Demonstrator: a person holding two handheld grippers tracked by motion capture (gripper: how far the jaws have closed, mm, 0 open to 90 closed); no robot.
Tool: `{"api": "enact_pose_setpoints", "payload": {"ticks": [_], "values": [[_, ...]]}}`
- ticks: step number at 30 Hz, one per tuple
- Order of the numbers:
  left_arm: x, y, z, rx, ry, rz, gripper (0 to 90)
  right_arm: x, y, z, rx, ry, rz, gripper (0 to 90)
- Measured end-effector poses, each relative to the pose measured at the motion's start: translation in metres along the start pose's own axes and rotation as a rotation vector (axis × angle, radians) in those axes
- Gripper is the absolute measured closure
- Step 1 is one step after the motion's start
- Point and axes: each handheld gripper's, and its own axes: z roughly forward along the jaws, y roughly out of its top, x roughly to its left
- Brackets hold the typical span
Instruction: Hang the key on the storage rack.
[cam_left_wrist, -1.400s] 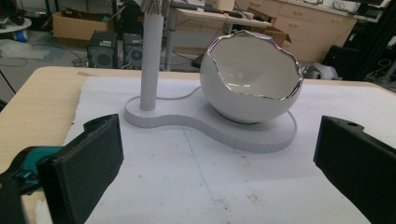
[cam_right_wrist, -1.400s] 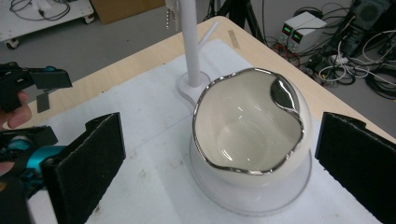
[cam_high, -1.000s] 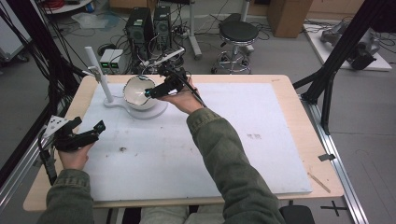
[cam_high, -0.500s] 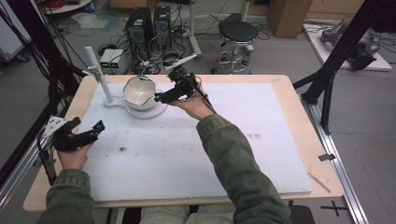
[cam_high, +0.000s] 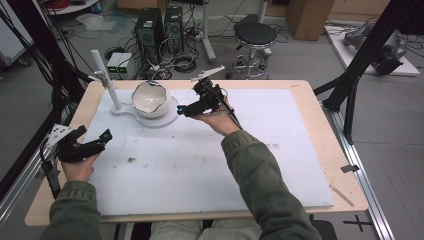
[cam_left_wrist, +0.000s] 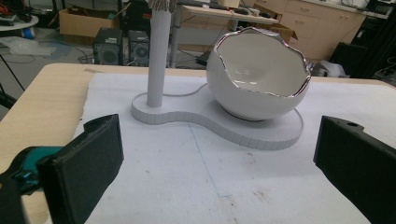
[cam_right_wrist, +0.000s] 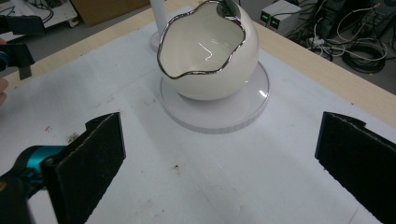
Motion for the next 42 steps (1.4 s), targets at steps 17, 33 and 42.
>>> {"api": "enact_pose_setpoints", "payload": {"ticks": [17, 33, 42], "values": [[0.0, 0.0, 0.0, 0.01, -0.002, 0.006, 1.9, -0.026, -0.044, -0.018, 0.04, -0.044, 0.06, 0.6], [-0.001, 0.0, 0.0, 0.014, -0.003, 0.008, 1.9, -0.042, -0.071, -0.034, 0.057, -0.076, 0.093, 0.6], [-0.002, 0.0, 0.0, 0.017, -0.005, 0.01, 1.9, -0.047, -0.086, -0.047, 0.05, -0.093, 0.116, 0.6]]}}
